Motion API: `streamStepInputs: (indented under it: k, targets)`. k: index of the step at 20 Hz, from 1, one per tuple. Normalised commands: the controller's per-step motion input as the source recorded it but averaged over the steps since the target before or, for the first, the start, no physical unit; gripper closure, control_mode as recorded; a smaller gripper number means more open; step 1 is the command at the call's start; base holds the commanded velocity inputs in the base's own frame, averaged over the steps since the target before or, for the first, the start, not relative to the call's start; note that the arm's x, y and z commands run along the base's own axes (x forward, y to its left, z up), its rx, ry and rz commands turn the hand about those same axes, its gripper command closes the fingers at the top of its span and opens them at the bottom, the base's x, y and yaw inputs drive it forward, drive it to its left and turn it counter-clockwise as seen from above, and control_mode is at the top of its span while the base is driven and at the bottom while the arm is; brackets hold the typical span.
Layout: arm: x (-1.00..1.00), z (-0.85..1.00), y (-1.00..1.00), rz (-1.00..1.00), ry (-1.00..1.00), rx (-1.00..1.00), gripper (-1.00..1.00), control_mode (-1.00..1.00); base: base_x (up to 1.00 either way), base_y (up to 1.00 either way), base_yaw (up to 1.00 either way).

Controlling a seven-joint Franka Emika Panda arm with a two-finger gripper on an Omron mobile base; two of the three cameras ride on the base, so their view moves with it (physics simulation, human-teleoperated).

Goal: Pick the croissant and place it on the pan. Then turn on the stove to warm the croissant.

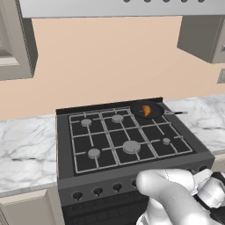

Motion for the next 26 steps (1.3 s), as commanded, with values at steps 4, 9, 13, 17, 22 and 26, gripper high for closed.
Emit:
streamStepInputs:
  k: [4,9,13,17,22,26]
  targets:
    - [0.0,0.0,0.0,0.02,0.0,-0.14,1.0,-1.0,0.0,0.0,0.0]
    - [0.03,0.0,0.0,0.02,0.0,-0.11,1.0,-1.0,0.0,0.0,0.0]
    - [0.03,0.0,0.0,0.02,0.0,-0.13,1.0,-1.0,0.0,0.0,0.0]
    - [0.03,0.01,0.0,0.01,0.01,-0.14,1.0,-1.0,0.0,0.0,0.0]
    - [0.02,0.0,0.0,0.03,0.0,-0.17,1.0,-1.0,0.0,0.0,0.0]
    - [0.01,0.0,0.0,0.03,0.0,-0.19,1.0,-1.0,0.0,0.0,0.0]
